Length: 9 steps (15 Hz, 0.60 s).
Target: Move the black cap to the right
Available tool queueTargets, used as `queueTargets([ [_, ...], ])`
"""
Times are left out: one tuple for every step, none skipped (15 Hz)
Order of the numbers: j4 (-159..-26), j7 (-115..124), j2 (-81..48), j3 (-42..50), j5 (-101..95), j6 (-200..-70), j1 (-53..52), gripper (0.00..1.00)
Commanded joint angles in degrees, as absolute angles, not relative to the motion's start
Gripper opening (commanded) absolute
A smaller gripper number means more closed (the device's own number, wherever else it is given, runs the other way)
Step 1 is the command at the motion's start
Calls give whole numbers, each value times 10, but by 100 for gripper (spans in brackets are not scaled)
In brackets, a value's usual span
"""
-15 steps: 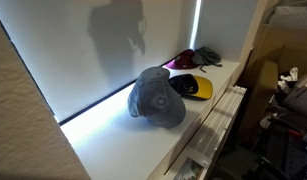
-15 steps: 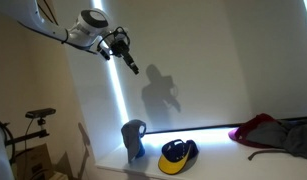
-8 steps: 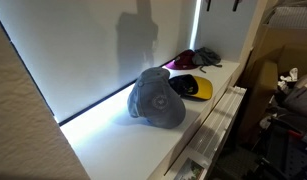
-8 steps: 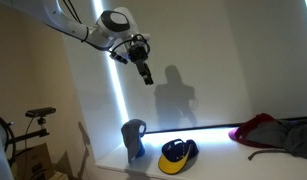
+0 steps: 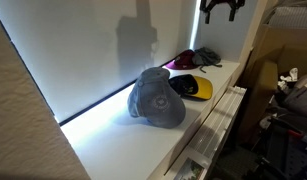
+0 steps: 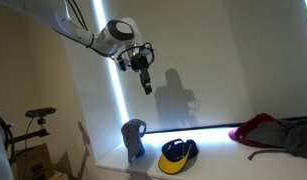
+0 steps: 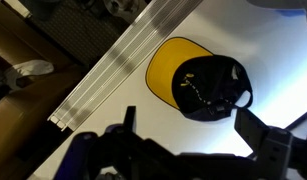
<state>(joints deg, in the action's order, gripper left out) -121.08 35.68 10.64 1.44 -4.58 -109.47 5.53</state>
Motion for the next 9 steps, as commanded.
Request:
queueTargets([
  [-1182, 255, 18, 37, -68, -1078, 67, 100],
  [-1169, 237, -13, 44, -87, -1072, 71, 100],
  [-1158, 230, -36, 51, -109, -1061, 73, 100],
  [-1154, 278, -58, 55, -161, -1076, 73, 100],
  [-1150, 309, -72, 62, -196, -1091, 70, 100],
  [-1181, 279, -33, 63, -152, -1092, 65, 100],
  [-1172, 293, -53, 69, -174, -1094, 64, 100],
  [-1164, 300, -67, 71, -183, -1095, 63, 100],
  [-1158, 303, -74, 72, -185, -1095, 62, 100],
])
